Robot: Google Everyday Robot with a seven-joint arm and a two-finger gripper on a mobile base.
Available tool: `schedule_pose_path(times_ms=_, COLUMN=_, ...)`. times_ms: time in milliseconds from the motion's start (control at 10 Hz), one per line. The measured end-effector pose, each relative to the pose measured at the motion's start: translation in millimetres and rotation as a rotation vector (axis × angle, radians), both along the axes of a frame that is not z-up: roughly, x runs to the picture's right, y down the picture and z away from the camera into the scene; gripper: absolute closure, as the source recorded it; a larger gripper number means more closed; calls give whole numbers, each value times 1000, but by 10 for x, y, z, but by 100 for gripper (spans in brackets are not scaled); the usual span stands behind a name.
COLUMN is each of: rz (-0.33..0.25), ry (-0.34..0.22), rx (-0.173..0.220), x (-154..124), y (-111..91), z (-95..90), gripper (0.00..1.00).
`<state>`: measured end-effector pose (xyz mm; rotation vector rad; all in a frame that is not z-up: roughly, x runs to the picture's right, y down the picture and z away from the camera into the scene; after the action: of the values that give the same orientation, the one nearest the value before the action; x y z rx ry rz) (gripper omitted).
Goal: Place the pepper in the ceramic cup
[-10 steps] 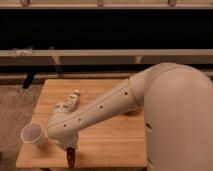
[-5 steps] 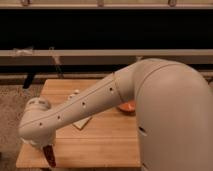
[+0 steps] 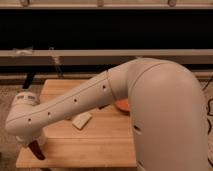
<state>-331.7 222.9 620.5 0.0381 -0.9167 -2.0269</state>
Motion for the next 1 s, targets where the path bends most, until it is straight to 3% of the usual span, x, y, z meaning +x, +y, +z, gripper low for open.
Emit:
schedule_pose_path(times_ms=400, rz=1, ry=-98, rx=15, x=-161, y=-210, z=78, gripper=100)
schedule_pose_path(times_ms=1000, rz=29, ry=-239, rx=0, x=-434, y=-463, z=216, gripper=100)
